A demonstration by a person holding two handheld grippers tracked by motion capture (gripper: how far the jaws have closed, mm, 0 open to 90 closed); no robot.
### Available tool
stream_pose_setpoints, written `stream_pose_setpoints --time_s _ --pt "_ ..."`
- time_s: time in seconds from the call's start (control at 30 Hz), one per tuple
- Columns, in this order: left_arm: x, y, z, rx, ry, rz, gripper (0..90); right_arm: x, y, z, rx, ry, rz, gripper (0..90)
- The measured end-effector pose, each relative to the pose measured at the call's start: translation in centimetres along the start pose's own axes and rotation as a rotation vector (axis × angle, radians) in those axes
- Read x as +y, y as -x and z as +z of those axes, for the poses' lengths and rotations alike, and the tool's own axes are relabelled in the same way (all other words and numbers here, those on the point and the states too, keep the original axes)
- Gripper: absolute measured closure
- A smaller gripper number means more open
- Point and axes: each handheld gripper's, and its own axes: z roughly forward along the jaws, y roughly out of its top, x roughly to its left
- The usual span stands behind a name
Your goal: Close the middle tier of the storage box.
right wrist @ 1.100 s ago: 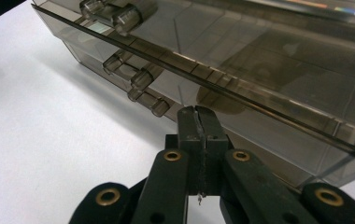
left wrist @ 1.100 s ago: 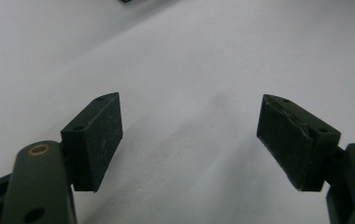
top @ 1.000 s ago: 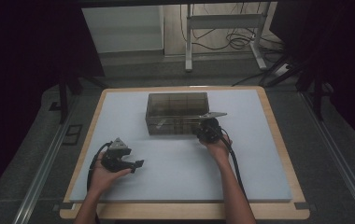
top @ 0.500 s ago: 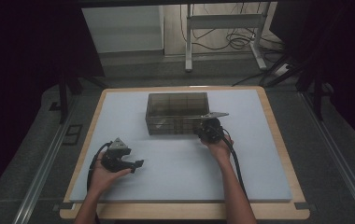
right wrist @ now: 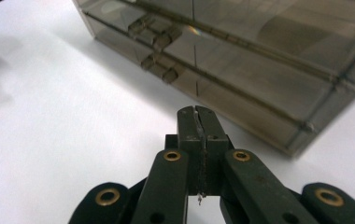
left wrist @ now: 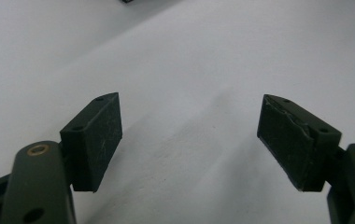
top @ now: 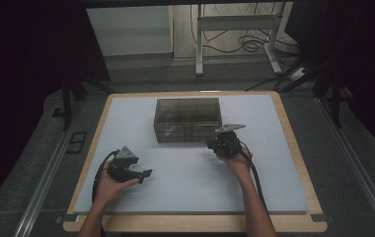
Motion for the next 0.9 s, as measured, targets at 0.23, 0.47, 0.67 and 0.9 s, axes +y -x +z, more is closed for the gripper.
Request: stream_pose_setpoints --time_s 0.23,0.47,0.67,0.9 --pt "0.1 0.1 0.2 0.010 0.004 -0.005 22.5 -1.5 0.4 -2.2 0.007 -0.013 -0.012 83.5" --pt "0.2 0.2 0.3 0.019 -0.006 0.004 22.5 -3.2 0.3 -4.4 0.006 -0.032 -0.058 64.4" --pt "0.3 0.6 0.4 0.020 -0.010 0.017 22.5 -5.7 0.8 -7.3 -0.003 -0.009 -0.042 49.3" --pt "0.4 0.7 0.4 0.023 -0.009 0.023 22.0 -8.3 1.3 -9.4 -0.039 -0.014 -0.020 41.4"
